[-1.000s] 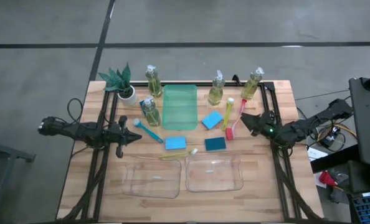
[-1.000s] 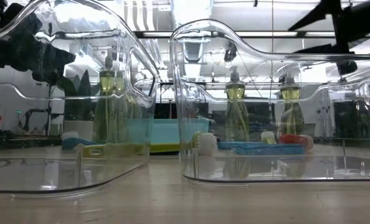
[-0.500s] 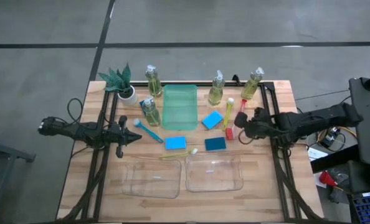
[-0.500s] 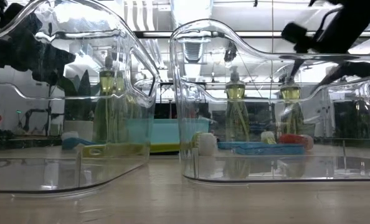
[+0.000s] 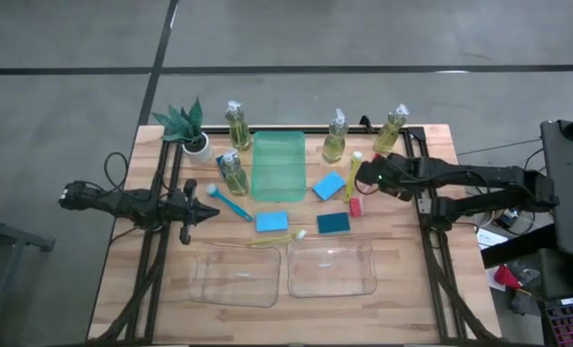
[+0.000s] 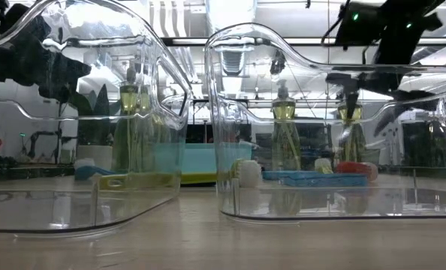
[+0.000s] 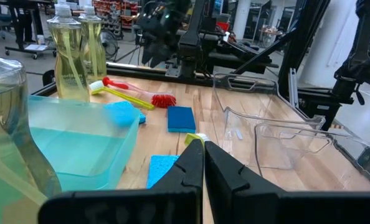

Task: Pick & Place Kitchen Sink Supplies
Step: Put the red dish brush into the green bin

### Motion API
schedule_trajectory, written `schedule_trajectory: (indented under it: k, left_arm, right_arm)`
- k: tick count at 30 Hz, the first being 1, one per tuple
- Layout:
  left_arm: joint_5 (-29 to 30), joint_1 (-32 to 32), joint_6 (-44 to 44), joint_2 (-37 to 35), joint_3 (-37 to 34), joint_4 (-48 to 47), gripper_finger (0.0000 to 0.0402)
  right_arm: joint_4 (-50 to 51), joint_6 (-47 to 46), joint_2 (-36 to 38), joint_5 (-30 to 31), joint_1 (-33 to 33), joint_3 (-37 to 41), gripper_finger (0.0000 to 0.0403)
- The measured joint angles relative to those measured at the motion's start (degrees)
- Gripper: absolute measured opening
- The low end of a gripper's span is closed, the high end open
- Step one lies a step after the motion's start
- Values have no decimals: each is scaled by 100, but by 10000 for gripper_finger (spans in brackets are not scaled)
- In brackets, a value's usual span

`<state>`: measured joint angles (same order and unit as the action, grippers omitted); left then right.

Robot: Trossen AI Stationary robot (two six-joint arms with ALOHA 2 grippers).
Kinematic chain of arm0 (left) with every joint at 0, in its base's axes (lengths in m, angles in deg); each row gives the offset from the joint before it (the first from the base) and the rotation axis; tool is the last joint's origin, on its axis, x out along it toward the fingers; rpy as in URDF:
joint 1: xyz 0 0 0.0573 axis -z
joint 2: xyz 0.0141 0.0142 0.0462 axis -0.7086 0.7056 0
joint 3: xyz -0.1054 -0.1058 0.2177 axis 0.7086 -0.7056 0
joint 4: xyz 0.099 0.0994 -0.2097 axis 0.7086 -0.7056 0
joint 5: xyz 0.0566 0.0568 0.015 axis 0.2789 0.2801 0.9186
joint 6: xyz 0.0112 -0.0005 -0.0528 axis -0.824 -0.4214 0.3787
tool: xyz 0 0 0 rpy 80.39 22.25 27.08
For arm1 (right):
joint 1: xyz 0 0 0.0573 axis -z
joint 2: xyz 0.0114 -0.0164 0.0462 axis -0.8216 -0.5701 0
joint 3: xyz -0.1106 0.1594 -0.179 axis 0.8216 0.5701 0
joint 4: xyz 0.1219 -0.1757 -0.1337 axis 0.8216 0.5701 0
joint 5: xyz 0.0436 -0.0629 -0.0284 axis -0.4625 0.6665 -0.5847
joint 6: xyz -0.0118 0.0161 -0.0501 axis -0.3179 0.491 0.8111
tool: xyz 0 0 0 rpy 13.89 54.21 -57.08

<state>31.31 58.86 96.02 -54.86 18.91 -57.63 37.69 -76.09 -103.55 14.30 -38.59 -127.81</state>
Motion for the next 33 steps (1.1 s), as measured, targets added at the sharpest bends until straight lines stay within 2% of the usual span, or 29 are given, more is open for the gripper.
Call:
schedule_trajectory:
  k: [5, 24, 33]
  left_arm:
    - [0, 1, 0, -1, 1, 1, 10]
    - [0, 0, 0, 1, 2, 3, 10]
    - [0, 2, 0, 1, 2, 3, 10]
  right_arm:
    - [-22, 332, -510, -256, 261, 0, 242]
    - [-531, 468, -2001, -302, 295, -11, 241]
    - [-635, 814, -2444, -330, 330, -11, 197]
